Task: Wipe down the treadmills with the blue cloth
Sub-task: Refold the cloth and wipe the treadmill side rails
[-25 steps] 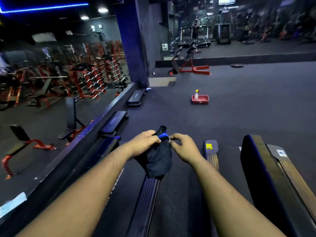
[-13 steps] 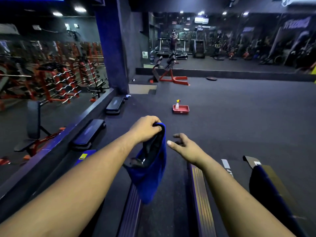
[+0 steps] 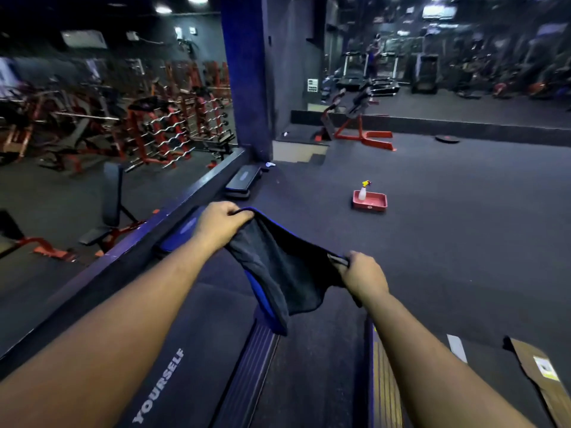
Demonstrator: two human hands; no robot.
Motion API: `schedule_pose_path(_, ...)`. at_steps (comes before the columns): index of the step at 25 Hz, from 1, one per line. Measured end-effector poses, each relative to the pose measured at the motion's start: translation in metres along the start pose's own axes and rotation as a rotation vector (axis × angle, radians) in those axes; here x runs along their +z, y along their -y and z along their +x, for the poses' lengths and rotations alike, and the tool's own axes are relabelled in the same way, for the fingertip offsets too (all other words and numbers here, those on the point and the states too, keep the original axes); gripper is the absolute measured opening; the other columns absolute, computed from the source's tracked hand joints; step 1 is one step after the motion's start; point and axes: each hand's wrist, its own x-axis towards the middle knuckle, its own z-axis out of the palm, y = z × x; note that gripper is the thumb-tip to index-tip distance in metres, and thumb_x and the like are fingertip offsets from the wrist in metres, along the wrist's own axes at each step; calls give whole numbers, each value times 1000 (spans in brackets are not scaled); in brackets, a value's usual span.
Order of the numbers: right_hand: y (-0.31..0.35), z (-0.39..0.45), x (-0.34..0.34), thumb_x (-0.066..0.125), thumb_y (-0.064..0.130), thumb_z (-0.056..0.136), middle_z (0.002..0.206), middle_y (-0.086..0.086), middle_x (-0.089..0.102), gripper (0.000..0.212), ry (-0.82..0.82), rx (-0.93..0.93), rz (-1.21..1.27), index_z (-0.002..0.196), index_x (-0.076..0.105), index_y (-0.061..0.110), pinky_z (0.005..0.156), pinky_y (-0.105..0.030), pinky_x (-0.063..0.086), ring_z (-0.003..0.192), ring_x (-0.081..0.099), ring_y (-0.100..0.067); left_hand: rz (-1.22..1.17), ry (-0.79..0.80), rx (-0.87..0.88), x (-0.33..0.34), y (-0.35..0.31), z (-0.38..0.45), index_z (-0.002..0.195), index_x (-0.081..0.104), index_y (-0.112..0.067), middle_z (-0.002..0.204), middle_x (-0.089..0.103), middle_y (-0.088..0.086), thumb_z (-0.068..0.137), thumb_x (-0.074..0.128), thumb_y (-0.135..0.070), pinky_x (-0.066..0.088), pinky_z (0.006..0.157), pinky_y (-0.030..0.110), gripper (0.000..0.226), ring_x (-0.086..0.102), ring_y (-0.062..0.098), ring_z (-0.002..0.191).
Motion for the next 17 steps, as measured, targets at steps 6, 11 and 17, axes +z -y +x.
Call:
schedule_pose_path(6, 51, 98, 9, 63, 55, 90, 72, -8, 71, 48, 382, -100, 748, 75, 65, 9, 60, -32, 47, 63, 61, -22, 124, 163, -318, 37, 44, 54, 67, 61, -8, 73, 66, 11, 91, 60, -53, 43, 64, 35, 51, 62, 30, 73)
schedule_pose_path(11, 115, 171, 59, 63, 27, 94, 83, -14, 67, 17, 420, 203, 956, 89, 64, 11, 56, -32, 50, 70, 62, -28, -393, 74, -547, 54, 94, 98, 77, 69, -11, 80, 70, 12, 87, 72, -34, 43, 64, 28, 25, 60, 20, 68)
schedule_pose_path(17, 206, 213, 139, 65, 11, 91, 64, -11, 58, 16, 587, -102, 836, 76, 68, 10, 44, -26, 45, 56, 53, -21, -425, -156, -405, 80, 145, 134, 87, 74, -10, 71, 65, -5, 97, 62, -30, 41, 58, 18, 26, 53, 3, 63)
